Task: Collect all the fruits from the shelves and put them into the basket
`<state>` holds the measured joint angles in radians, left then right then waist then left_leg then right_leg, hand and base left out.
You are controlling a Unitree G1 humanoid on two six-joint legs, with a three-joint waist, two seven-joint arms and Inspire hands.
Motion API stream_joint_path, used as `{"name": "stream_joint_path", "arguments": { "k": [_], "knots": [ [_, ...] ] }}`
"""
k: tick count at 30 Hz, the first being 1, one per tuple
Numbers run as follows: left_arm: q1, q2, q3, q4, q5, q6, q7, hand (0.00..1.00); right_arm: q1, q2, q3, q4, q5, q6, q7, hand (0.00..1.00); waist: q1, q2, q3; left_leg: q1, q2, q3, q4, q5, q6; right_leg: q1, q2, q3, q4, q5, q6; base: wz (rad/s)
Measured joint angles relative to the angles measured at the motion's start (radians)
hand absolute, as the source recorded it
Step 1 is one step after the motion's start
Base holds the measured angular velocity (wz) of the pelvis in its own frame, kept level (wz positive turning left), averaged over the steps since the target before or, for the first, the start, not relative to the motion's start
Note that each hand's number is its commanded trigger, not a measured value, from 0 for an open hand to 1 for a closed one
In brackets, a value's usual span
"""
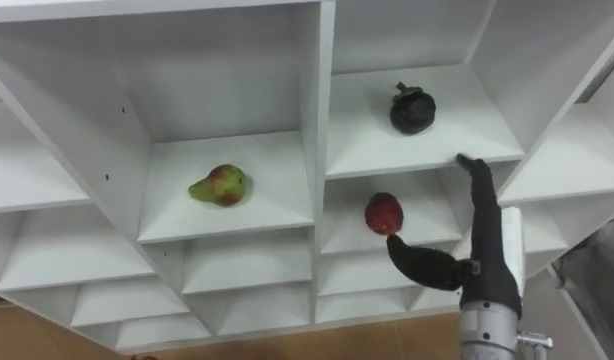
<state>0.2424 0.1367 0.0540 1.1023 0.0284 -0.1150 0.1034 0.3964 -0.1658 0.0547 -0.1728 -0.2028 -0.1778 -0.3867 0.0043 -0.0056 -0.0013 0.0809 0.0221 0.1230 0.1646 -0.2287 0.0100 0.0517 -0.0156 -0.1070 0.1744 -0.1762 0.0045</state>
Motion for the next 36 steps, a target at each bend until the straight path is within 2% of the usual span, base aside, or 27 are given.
{"name": "stream_joint_path", "arguments": {
  "k": [2, 10, 16, 24, 28, 32, 36],
  "knots": [
    [-0.002, 0.003, -0.001, 0.01, -0.013, 0.0, 0.0, 1.0, -0.004, 0.0, 0.003, -0.004, -0.01, -0.019, -0.018, 0.0, 0.001, -0.003, -0.0021, 0.001, 0.0, 0.0, 0.0, 0.0, 0.0, 0.002, 0.0, 0.0, -0.001, 0.0, 0.0, 0.0],
    [-0.011, 0.015, -0.021, 0.04, -0.038, 0.0, -0.002, 1.0, -0.004, -0.002, 0.006, -0.043, -0.044, -0.021, -0.073, 0.0, 0.002, -0.003, -0.0025, 0.001, 0.001, 0.0, -0.001, 0.0, 0.0, 0.0, 0.0, 0.0, -0.001, 0.001, -0.001, 0.0],
    [-0.032, 0.025, -0.042, 0.058, -0.038, 0.0, -0.008, 1.0, -0.038, -0.012, 0.012, -0.079, -0.053, -0.053, -0.12, 0.0, 0.001, -0.003, -0.0021, 0.0, 0.001, 0.0, -0.001, 0.0, 0.0, -0.001, 0.001, 0.001, -0.001, 0.001, -0.001, 0.0],
    [-0.055, 0.033, -0.074, 0.057, -0.038, 0.001, -0.007, 1.0, -0.061, -0.031, 0.049, -0.078, -0.079, -0.053, -0.135, 0.0, 0.005, -0.002, -0.0013, 0.001, 0.001, 0.005, -0.001, 0.0, 0.0, -0.002, 0.001, 0.004, -0.001, 0.001, -0.001, 0.0],
    [-0.061, 0.037, -0.116, 0.046, -0.076, 0.004, -0.007, 1.0, -0.06, -0.044, 0.098, -0.075, -0.079, -0.051, -0.135, 0.0, 0.003, 0.001, 0.0, 0.003, 0.001, 0.008, -0.001, 0.0, 0.0, -0.001, 0.0, 0.004, -0.001, 0.001, -0.001, 0.0],
    [-0.061, 0.037, -0.115, 0.043, -0.077, 0.004, -0.007, 1.0, -0.06, -0.052, 0.116, -0.075, -0.079, -0.049, -0.133, 0.0, 0.007, 0.001, 0.0004, 0.003, 0.001, 0.01, -0.002, 0.0, 0.0, -0.001, 0.0, 0.004, -0.001, 0.002, -0.001, 0.0],
    [-0.056, 0.038, -0.114, 0.034, -0.077, 0.006, -0.01, 1.0, -0.063, -0.081, 0.119, -0.074, -0.071, -0.046, -0.126, 0.0, 0.009, -0.004, -0.0009, 0.003, 0.001, 0.01, -0.005, 0.0, 0.0, -0.001, 0.001, 0.002, -0.001, 0.002, -0.001, 0.0]
  ]
}}
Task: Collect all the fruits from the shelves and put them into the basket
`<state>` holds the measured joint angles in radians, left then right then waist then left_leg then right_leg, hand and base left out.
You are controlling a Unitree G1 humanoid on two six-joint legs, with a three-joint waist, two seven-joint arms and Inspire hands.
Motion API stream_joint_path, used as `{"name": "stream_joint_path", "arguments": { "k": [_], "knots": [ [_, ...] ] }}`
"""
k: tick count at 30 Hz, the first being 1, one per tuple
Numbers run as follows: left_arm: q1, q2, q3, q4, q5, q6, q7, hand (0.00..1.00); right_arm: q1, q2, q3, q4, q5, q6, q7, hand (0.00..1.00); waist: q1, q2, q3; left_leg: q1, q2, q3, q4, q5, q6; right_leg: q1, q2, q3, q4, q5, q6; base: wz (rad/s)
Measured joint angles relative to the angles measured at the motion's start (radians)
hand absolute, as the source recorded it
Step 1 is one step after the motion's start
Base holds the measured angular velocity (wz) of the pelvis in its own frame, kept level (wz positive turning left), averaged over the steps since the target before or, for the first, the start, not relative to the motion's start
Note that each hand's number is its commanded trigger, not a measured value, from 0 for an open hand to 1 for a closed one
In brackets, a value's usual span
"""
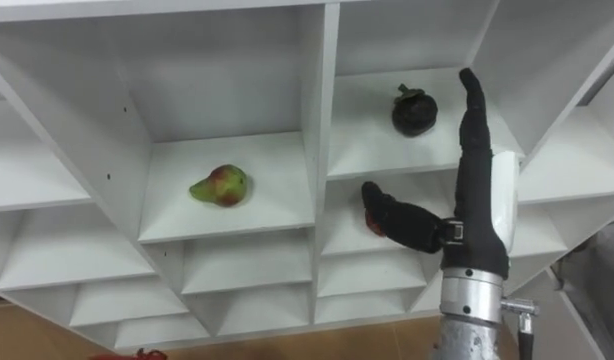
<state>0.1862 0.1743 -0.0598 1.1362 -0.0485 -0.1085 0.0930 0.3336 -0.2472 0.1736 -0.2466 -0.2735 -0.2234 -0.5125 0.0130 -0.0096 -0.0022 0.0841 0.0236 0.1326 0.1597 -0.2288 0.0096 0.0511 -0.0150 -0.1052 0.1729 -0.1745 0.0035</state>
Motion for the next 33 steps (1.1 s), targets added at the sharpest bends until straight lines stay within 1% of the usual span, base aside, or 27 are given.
{"name": "stream_joint_path", "arguments": {
  "k": [3, 5, 6, 7, 10, 12, 16, 19, 22, 23, 28, 29, 30, 31, 33],
  "knots": [
    [0.002, 0.002, 0.0, 0.0, 0.0, 0.0, -0.01, 1.0, -0.035, -0.011, -0.005, 0.028, 0.015, 0.0, 0.0, 0.0, 0.0, -0.007, 0.001, 0.001, 0.0, 0.0, 0.003, 0.0, 0.0, 0.001, 0.0, 0.001, 0.0, 0.0, 0.0, 0.0],
    [0.002, 0.006, 0.0, 0.001, 0.001, 0.0, -0.018, 1.0, -0.066, -0.015, -0.005, 0.053, 0.023, 0.0, 0.0, 0.0, 0.001, -0.017, 0.001, 0.002, 0.0, -0.002, 0.005, 0.001, 0.0, 0.005, 0.0, -0.002, -0.002, 0.0, 0.0, 0.0],
    [0.002, 0.007, 0.0, 0.001, 0.001, 0.0, -0.019, 1.0, -0.074, -0.017, -0.005, 0.061, 0.027, 0.0, 0.0, 0.0, 0.003, -0.019, 0.0019, 0.004, 0.0, -0.002, 0.005, 0.001, 0.0, 0.007, 0.0, -0.002, -0.002, 0.0, 0.0, 0.04],
    [0.002, 0.007, 0.0, 0.001, 0.002, 0.0, -0.022, 1.0, -0.089, -0.019, -0.011, 0.078, 0.041, 0.0, 0.003, 0.0, 0.004, -0.024, 0.0057, 0.011, 0.0, -0.005, 0.005, 0.001, 0.0, 0.015, -0.001, -0.004, -0.004, 0.0, 0.0, 0.05],
    [0.0, 0.007, 0.014, 0.0, 0.011, 0.002, -0.034, 1.0, -0.11, -0.019, -0.04, 0.084, 0.06, 0.007, 0.025, 0.0, 0.018, -0.037, 0.0091, 0.013, 0.0, -0.008, 0.006, 0.001, 0.0, 0.017, -0.002, -0.01, -0.003, 0.0, 0.0, 0.03],
    [-0.005, 0.007, 0.017, 0.0, 0.015, 0.012, -0.038, 1.0, -0.128, -0.028, -0.052, 0.084, 0.078, 0.007, 0.041, 0.0, 0.018, -0.042, 0.0072, 0.012, 0.0, -0.011, 0.007, 0.001, 0.0, 0.017, -0.002, -0.012, -0.003, 0.0, 0.0, 0.04],
    [-0.007, 0.009, 0.034, -0.008, 0.021, 0.038, -0.057, 1.0, -0.161, -0.031, -0.084, 0.084, 0.084, 0.008, 0.067, 0.0, 0.02, -0.046, 0.0046, 0.005, -0.001, -0.027, 0.007, 0.001, -0.001, 0.018, -0.004, -0.032, -0.003, 0.0, 0.0, 0.1],
    [0.002, 0.01, 0.045, -0.023, 0.022, 0.047, -0.067, 1.0, -0.183, -0.031, -0.092, 0.082, 0.088, 0.03, 0.077, 0.0, 0.019, -0.047, 0.0035, -0.002, -0.001, -0.032, 0.008, 0.001, -0.002, 0.017, -0.003, -0.038, -0.004, 0.0, 0.0, 0.06],
    [0.006, 0.01, 0.058, -0.035, 0.021, 0.064, -0.066, 1.0, -0.207, -0.031, -0.127, 0.082, 0.089, 0.047, 0.074, 0.0, 0.019, -0.046, 0.0032, -0.003, -0.001, -0.036, 0.008, 0.002, -0.002, 0.017, -0.003, -0.038, -0.004, 0.0, 0.0, 0.03],
    [0.019, 0.01, 0.059, -0.039, 0.021, 0.065, -0.066, 1.0, -0.218, -0.031, -0.144, 0.082, 0.089, 0.05, 0.068, 0.0, 0.019, -0.046, 0.0031, -0.003, -0.001, -0.037, 0.008, 0.002, -0.002, 0.017, -0.002, -0.038, -0.004, 0.0, 0.0, 0.0],
    [0.032, 0.01, 0.066, -0.049, 0.024, 0.067, -0.067, 1.0, -0.239, -0.031, -0.184, 0.083, 0.088, 0.05, 0.042, 0.0, 0.019, -0.054, -0.0008, 0.001, -0.001, -0.042, 0.008, 0.002, -0.002, 0.021, -0.002, -0.038, -0.006, 0.0, 0.0, 0.0],
    [0.037, 0.009, 0.079, -0.056, 0.034, 0.067, -0.067, 1.0, -0.239, -0.031, -0.191, 0.086, 0.087, 0.051, 0.042, 0.0, 0.019, -0.056, 0.0007, 0.011, -0.001, -0.044, 0.008, 0.002, -0.002, 0.027, -0.002, -0.037, -0.007, 0.0, 0.0, 0.0],
    [0.038, 0.009, 0.084, -0.057, 0.041, 0.067, -0.067, 1.0, -0.238, -0.031, -0.195, 0.09, 0.088, 0.051, 0.042, 0.0, 0.019, -0.056, 0.0037, 0.015, -0.001, -0.044, 0.007, 0.002, -0.002, 0.034, -0.002, -0.038, -0.009, 0.0, 0.0, 0.03],
    [0.044, 0.01, 0.093, -0.057, 0.043, 0.068, -0.065, 1.0, -0.236, -0.031, -0.196, 0.098, 0.089, 0.052, 0.043, 0.0, 0.019, -0.057, 0.0025, 0.017, -0.001, -0.046, 0.007, 0.002, -0.002, 0.041, -0.002, -0.038, -0.011, 0.0, 0.0, 0.04],
    [0.045, 0.011, 0.098, -0.056, 0.046, 0.071, -0.062, 1.0, -0.237, -0.031, -0.196, 0.111, 0.09, 0.051, 0.048, 0.0, 0.02, -0.058, 0.0037, 0.016, -0.003, -0.049, 0.008, 0.002, -0.002, 0.046, -0.002, -0.038, -0.021, 0.0, 0.0, 0.04]
  ]
}}
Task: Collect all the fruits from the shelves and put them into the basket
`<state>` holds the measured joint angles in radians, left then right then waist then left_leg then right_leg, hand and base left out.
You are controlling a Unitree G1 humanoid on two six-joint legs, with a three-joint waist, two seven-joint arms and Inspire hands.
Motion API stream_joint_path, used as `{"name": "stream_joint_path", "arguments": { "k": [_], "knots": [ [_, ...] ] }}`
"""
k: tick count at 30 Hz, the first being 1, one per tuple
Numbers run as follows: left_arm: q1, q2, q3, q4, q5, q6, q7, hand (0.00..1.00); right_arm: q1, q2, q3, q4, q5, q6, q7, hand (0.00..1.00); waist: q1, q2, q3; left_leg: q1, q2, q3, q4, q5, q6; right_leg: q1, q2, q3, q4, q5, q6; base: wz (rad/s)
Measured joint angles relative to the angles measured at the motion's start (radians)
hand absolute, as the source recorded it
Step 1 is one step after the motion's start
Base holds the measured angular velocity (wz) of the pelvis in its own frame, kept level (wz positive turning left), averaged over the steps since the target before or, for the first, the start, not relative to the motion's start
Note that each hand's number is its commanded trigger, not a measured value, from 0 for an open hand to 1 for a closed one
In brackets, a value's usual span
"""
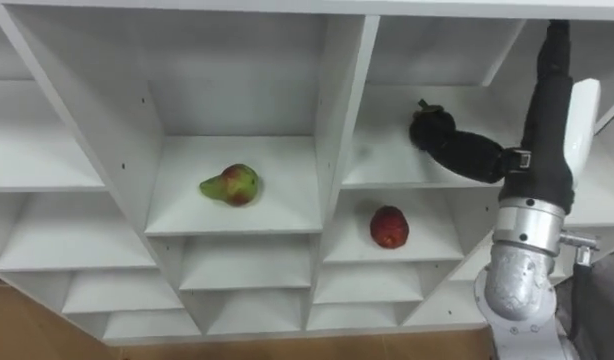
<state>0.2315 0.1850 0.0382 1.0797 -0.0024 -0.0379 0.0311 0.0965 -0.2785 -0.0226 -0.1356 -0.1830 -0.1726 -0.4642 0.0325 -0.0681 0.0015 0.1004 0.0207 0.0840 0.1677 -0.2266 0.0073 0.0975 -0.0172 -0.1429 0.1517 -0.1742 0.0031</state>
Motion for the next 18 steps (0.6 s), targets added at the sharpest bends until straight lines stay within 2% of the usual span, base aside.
{"name": "stream_joint_path", "arguments": {
  "k": [5, 18],
  "knots": [
    [-0.006, 0.0, 0.0, 0.0, 0.048, 0.002, 0.003, 1.0, 0.001, -0.001, 0.002, 0.099, 0.041, 0.008, 0.048, 0.0, 0.002, -0.002, -0.0002, -0.003, 0.001, -0.006, 0.002, 0.0, -0.001, 0.0, 0.0, -0.007, 0.003, 0.001, -0.002, 0.01],
    [-0.004, 0.0, 0.0, -0.029, 0.115, 0.002, 0.001, 1.0, -0.002, -0.003, 0.001, 0.147, 0.048, 0.013, 0.121, 0.0, 0.002, 0.003, -0.0006, -0.002, 0.001, -0.009, 0.003, 0.001, -0.002, 0.003, -0.001, -0.024, 0.001, 0.002, -0.002, 0.01]
  ]
}}
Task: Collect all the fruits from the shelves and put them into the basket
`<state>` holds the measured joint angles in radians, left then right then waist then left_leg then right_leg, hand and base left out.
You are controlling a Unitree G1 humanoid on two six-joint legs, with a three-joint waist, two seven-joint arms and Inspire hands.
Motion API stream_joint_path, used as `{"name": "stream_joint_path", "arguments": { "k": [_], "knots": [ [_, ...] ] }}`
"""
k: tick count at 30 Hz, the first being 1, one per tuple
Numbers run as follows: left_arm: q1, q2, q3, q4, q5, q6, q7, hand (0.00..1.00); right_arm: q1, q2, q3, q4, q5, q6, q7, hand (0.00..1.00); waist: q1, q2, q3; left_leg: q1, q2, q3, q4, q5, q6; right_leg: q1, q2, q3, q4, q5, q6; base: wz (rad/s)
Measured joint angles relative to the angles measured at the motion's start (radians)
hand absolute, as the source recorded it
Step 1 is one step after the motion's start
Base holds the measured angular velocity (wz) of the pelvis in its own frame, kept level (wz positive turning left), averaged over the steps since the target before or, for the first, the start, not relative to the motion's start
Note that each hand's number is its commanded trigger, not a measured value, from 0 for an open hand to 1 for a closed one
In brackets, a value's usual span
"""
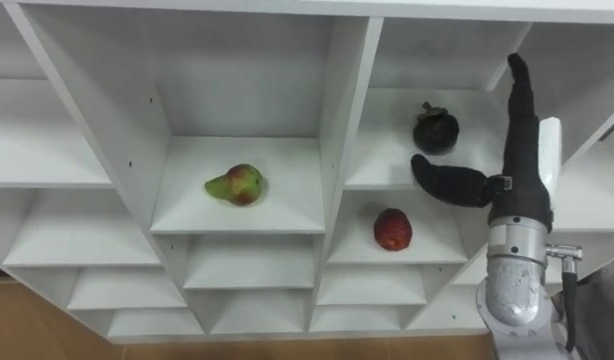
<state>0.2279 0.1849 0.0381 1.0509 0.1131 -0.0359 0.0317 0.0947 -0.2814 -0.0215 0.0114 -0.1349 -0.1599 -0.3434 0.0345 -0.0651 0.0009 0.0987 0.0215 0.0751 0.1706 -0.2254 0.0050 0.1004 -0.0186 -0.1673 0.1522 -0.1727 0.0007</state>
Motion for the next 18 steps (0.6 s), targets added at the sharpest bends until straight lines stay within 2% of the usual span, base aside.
{"name": "stream_joint_path", "arguments": {
  "k": [15, 18],
  "knots": [
    [0.009, -0.001, 0.007, -0.014, 0.034, 0.009, 0.0, 1.0, -0.006, 0.0, 0.0, 0.026, -0.066, 0.01, 0.077, 0.0, 0.001, -0.008, 0.005, -0.003, 0.0, -0.005, 0.007, 0.0, 0.0, 0.004, -0.002, -0.007, 0.002, 0.0, 0.0, 0.01],
    [0.015, -0.002, 0.025, -0.021, 0.038, 0.018, -0.003, 1.0, -0.025, 0.0, -0.004, 0.048, -0.066, 0.027, 0.09, 0.0, 0.0, -0.012, 0.0065, -0.007, -0.001, -0.01, 0.012, 0.0, 0.0, 0.004, -0.003, -0.012, 0.003, 0.0, 0.0, 0.04]
  ]
}}
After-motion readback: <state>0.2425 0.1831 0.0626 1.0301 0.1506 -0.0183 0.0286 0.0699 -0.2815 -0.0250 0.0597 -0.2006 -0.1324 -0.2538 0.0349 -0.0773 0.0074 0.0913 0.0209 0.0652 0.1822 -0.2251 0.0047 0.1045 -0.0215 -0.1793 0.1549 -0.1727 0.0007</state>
